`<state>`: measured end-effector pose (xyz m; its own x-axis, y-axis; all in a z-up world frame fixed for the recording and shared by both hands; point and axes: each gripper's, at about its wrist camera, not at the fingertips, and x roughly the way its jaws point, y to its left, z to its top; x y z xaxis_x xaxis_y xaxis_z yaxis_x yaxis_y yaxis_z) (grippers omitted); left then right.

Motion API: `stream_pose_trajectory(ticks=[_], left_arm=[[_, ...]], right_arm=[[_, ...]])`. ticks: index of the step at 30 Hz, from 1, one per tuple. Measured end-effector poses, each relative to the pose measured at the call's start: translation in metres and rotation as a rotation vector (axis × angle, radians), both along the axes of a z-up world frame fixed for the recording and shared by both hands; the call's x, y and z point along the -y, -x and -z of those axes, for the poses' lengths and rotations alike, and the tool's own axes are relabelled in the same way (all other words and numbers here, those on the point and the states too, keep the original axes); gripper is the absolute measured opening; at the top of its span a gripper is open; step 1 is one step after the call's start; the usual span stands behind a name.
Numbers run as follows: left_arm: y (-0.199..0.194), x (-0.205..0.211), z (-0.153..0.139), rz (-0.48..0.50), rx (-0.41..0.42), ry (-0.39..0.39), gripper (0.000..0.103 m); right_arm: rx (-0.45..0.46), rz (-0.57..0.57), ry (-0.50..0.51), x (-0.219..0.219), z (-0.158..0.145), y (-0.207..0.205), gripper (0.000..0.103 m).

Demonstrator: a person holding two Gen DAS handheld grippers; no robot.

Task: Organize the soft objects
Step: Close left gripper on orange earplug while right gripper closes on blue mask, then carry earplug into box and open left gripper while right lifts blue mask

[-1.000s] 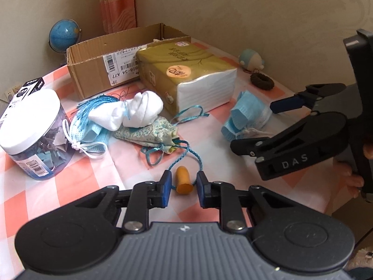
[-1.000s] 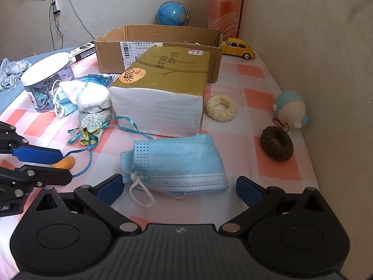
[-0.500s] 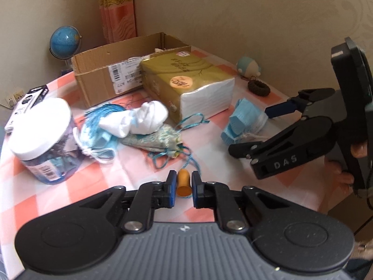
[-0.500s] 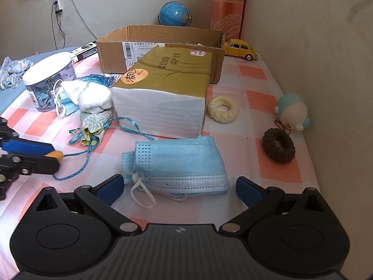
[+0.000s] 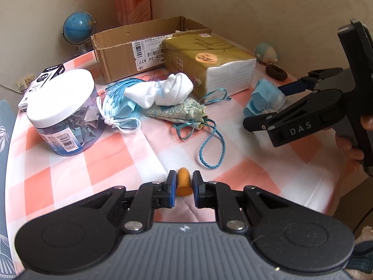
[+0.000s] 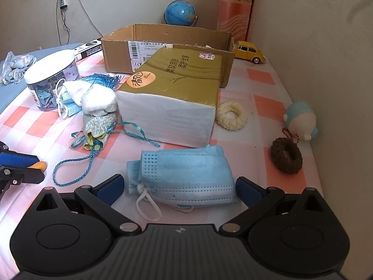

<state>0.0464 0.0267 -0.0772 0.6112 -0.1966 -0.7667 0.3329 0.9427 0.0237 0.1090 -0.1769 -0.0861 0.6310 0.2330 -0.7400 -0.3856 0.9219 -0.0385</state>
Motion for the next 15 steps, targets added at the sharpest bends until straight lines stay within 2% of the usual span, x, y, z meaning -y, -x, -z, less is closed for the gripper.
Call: stream_pose_trajectory(ticks=[10, 15], left_arm=[[-0.0013, 0.0016, -0.0008, -0.003, -0.011, -0.001, 0.012], [-0.0013, -0.0005, -0.0027, -0.004, -0.017, 0.008, 0.012]], right_arm=[[0.003, -0.013, 0.005, -0.0029, -0.0002, -0.0065, 0.102], [-0.006, -0.018, -0.011, -0.001, -0.0031, -0.0067, 0.089]])
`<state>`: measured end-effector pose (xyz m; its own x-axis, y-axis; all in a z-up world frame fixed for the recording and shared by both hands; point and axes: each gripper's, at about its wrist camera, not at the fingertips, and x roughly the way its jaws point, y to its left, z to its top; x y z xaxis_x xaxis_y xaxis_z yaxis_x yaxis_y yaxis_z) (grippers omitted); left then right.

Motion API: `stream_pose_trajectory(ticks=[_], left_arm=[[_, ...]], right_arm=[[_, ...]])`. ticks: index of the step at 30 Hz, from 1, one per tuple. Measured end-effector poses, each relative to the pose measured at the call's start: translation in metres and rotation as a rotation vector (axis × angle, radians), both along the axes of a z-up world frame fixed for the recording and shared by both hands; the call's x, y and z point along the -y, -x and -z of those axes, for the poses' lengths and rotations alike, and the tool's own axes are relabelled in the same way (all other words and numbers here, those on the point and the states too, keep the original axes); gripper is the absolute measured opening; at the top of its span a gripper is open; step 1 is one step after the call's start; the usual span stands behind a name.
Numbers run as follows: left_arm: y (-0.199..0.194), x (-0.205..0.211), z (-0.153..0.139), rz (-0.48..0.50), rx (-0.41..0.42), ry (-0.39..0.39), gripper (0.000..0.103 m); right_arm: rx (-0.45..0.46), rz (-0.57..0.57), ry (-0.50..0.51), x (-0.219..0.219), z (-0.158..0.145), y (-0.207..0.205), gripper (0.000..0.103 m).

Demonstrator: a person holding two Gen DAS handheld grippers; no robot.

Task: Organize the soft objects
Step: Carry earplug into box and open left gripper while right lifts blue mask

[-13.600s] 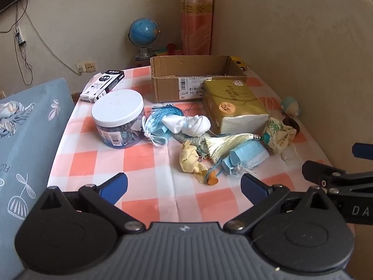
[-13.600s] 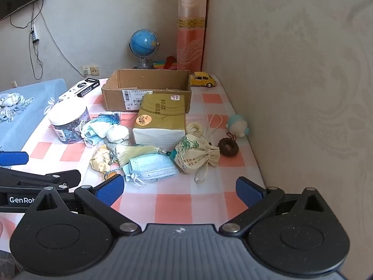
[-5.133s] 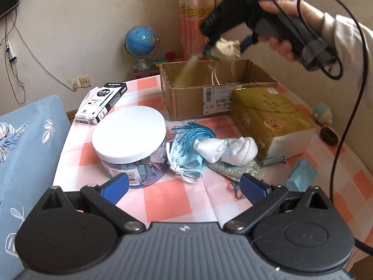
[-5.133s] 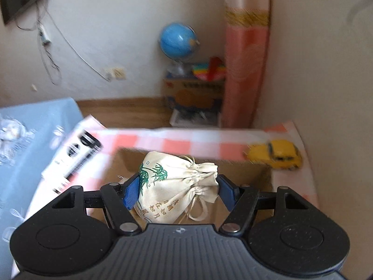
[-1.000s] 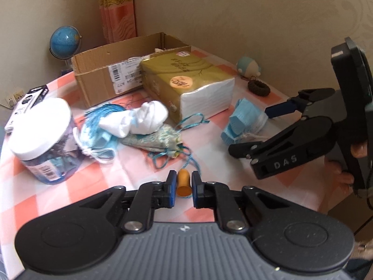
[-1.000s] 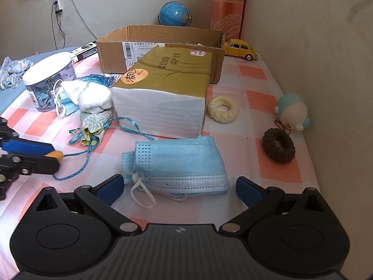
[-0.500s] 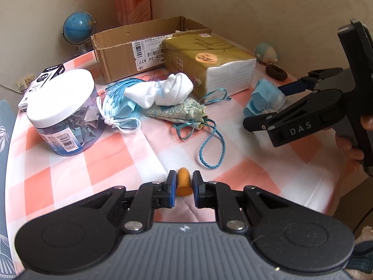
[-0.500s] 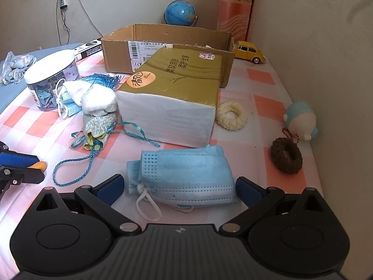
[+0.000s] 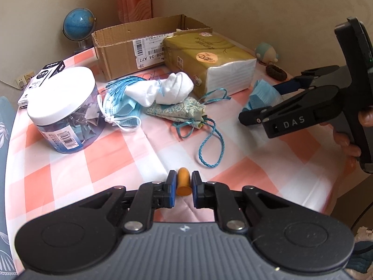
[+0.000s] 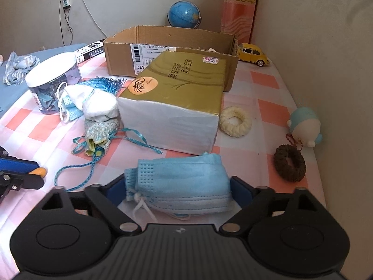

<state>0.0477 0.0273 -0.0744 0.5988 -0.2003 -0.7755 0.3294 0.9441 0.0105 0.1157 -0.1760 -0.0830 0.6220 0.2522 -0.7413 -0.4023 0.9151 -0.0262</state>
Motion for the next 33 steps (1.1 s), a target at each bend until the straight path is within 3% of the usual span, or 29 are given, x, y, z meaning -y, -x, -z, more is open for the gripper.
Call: stream_pose_trajectory(ticks=[10, 22, 33], left_arm=[[0.009, -0.006, -0.015, 0.016, 0.019, 0.005, 0.012], [0.014, -0.013, -0.044, 0.053, 0.069, -0.006, 0.012], [-0.059, -0.011, -0.087, 0.061, 0.155, -0.016, 0.012]], right_arm=[[-0.021, 0.038, 0.024, -0.002, -0.02, 0.015, 0.084], [0.022, -0.003, -0.005, 0.0, -0.068, 0.049, 0.084], [0.061, -0.022, -0.06, 0.002, -0.092, 0.049, 0.084]])
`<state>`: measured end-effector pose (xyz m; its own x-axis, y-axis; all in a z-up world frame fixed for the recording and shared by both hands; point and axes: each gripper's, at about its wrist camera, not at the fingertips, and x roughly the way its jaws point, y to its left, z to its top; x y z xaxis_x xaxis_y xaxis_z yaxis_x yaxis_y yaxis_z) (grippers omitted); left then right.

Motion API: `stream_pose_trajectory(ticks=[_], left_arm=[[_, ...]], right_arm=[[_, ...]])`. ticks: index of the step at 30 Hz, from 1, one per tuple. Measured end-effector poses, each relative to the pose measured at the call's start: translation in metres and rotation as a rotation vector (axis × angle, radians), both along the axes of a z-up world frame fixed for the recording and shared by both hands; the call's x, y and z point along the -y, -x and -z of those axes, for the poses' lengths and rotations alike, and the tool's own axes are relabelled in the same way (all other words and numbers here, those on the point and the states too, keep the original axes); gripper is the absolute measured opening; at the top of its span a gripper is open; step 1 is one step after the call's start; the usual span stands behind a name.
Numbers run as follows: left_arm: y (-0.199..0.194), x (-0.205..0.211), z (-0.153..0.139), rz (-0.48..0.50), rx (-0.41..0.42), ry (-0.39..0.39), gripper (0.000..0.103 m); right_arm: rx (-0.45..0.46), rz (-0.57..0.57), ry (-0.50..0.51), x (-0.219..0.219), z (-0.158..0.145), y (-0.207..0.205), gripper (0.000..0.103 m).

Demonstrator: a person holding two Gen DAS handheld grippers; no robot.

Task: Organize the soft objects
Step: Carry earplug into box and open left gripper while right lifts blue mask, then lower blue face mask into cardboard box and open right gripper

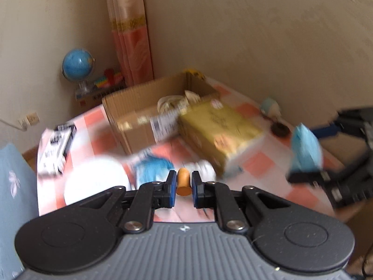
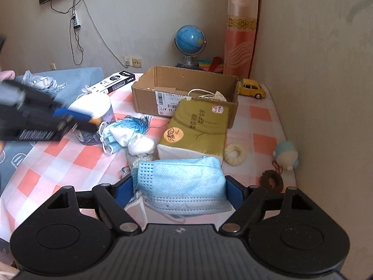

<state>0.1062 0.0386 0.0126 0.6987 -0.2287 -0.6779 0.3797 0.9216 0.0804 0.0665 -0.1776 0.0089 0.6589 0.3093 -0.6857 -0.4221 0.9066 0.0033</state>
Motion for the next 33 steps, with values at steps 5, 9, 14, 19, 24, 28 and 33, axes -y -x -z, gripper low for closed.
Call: stream_pose_trajectory(ticks=[5, 9, 14, 19, 24, 28, 33], left_arm=[[-0.053, 0.006, -0.015, 0.002, 0.035, -0.008, 0.012], [-0.104, 0.009, -0.017, -0.014, 0.029, -0.009, 0.012], [-0.161, 0.009, -0.01, -0.058, 0.007, -0.021, 0.012], [-0.194, 0.006, 0.0, -0.125, 0.021, -0.059, 0.029], [-0.191, -0.003, 0.0, -0.177, 0.056, -0.065, 0.074], [-0.169, -0.006, -0.011, -0.194, 0.071, -0.079, 0.091], [-0.117, -0.006, -0.02, -0.196, 0.078, -0.067, 0.095]], right_arm=[[0.022, -0.002, -0.006, 0.004, -0.006, -0.004, 0.084], [0.037, 0.005, -0.009, 0.009, -0.01, -0.008, 0.084], [0.036, 0.026, -0.021, 0.018, -0.011, -0.018, 0.084], [0.038, 0.048, -0.023, 0.025, -0.012, -0.025, 0.084], [0.049, 0.062, -0.03, 0.028, -0.014, -0.029, 0.084], [0.053, 0.071, -0.036, 0.029, -0.015, -0.029, 0.084], [0.055, 0.07, -0.042, 0.027, -0.018, -0.029, 0.084]])
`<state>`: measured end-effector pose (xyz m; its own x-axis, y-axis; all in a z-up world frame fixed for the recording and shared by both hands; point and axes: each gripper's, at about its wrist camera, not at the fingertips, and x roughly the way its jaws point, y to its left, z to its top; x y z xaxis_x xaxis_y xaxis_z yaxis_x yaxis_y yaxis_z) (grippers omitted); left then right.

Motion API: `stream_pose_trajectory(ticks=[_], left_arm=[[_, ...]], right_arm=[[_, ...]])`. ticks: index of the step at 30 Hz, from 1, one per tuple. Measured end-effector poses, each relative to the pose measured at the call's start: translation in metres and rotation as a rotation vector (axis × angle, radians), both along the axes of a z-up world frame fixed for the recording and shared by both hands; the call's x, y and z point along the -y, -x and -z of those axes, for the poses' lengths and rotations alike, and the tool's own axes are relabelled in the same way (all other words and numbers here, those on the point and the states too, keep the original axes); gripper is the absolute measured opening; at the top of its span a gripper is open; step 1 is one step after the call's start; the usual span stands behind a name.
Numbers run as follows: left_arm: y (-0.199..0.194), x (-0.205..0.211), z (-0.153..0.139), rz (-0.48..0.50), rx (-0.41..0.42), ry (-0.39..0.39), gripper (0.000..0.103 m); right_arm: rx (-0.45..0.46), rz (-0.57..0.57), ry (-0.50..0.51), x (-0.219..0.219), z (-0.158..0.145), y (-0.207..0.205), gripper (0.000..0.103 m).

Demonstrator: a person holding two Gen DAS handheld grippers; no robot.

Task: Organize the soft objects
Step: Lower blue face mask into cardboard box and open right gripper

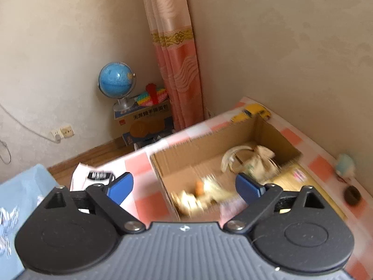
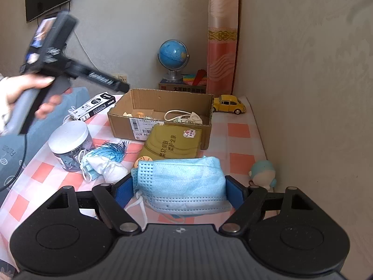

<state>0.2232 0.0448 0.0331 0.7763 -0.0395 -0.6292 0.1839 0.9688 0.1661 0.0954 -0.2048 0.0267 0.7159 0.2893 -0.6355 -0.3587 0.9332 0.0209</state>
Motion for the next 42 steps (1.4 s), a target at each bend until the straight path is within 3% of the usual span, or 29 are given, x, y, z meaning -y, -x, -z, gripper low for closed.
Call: stream_pose_trajectory(ticks=[4, 9, 15, 26, 42], left_arm=[[0.045, 0.003, 0.002, -0.014, -0.021, 0.04, 0.099], [0.106, 0.015, 0.016, -0.049, -0.028, 0.029, 0.1], [0.141, 0.015, 0.022, -0.078, -0.019, 0.112, 0.1], [0.15, 0.011, 0.03, -0.098, 0.0, 0.085, 0.1], [0.139, -0.002, 0.049, -0.134, -0.059, 0.062, 0.1]], right_arm=[[-0.007, -0.003, -0.011, -0.003, -0.002, -0.003, 0.084], [-0.005, -0.005, -0.008, -0.01, -0.006, -0.014, 0.084], [0.0, -0.002, -0.004, -0.022, -0.015, -0.043, 0.084], [-0.021, -0.026, 0.016, -0.055, -0.03, -0.123, 0.084], [-0.103, -0.073, 0.08, -0.11, -0.008, -0.24, 0.084]])
